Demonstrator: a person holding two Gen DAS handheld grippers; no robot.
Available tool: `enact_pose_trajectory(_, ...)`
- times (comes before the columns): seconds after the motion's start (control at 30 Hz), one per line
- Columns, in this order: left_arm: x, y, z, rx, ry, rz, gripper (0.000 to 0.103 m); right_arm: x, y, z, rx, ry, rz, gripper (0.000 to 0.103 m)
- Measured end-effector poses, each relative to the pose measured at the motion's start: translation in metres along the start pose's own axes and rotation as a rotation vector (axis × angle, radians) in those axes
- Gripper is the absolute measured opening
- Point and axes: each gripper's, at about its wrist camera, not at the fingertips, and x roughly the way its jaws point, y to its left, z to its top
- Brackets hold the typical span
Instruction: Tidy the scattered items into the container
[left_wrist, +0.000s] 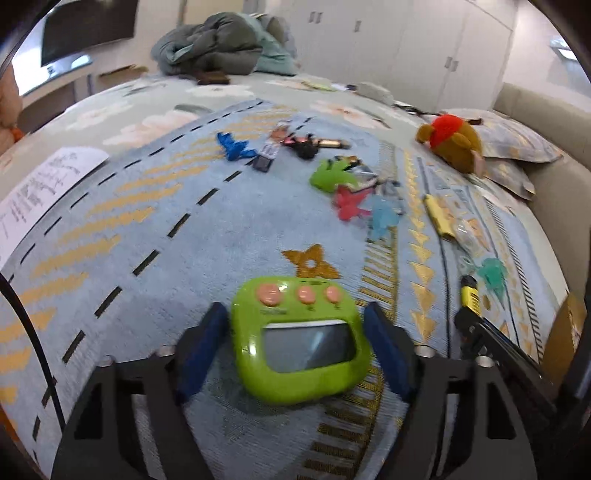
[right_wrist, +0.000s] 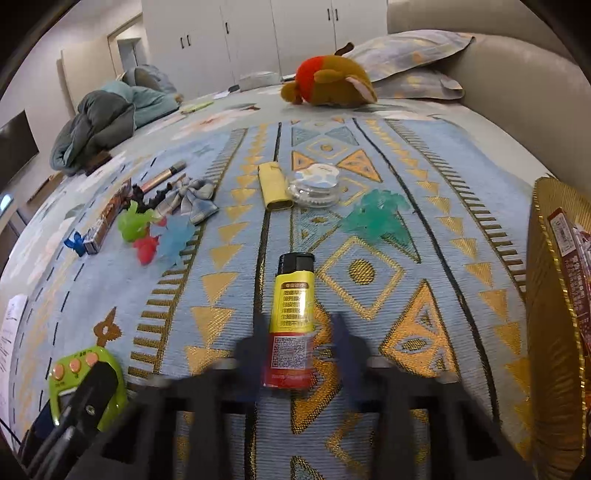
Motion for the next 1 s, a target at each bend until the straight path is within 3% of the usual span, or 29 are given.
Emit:
enact_pose_trajectory(0.1, -0.005, -0.001, -0.002, 0.028, -0.013, 0.002, 0.065, -0.007, -0.007, -0.002, 0.033, -0.016, 0.029, 0.022)
enact_pose_trajectory(0.13, -0.009, 0.001, -0.001, 0.020, -0.023, 0.003, 0.052, -0.012, -0.012, -0.005, 0.050, -0.023, 0.041, 0.022)
enact_pose_trajectory(0.23, -0.015, 0.016, 0.001, -0.029, -0.007, -0.049, 0.042, -0.029, -0.021, -0.015, 0.090, -0.039, 0.075, 0.022)
enact_pose_trajectory(0.4, -0.011, 0.029, 0.001, -0.076, 0.028, -0.118, 0.043, -0.054, -0.031, -0.039, 0.119, -0.048, 0.123, 0.022)
enact_pose_trajectory(0.53, -0.005, 0.019, 0.000, -0.082, 0.051, -0.094, 0.063, -0.047, -0.024, -0.054, 0.094, -0.022, 0.114, 0.022)
enact_pose_trajectory(0.67, -0.004, -0.003, -0.006, 0.001, 0.011, 0.057, 0.092, -0.042, -0.023, -0.052, 0.087, -0.016, 0.123, 0.022)
enact_pose_trajectory(0.73, -0.002, -0.005, -0.004, 0.004, 0.014, 0.108, 0.098, -0.041, -0.024, -0.051, 0.091, -0.019, 0.128, 0.022)
enact_pose_trajectory(0.8, -0.002, 0.002, 0.000, -0.024, 0.038, 0.088, 0.098, -0.040, -0.026, -0.051, 0.097, -0.021, 0.137, 0.022)
enact_pose_trajectory(0.9, -0.007, 0.026, 0.005, -0.172, 0.071, -0.087, 0.098, -0.040, -0.027, -0.052, 0.103, -0.023, 0.144, 0.022)
enact_pose_trajectory(1.0, -0.006, 0.029, 0.008, -0.221, 0.077, -0.107, 0.100, -0.040, -0.025, -0.054, 0.096, -0.027, 0.136, 0.022)
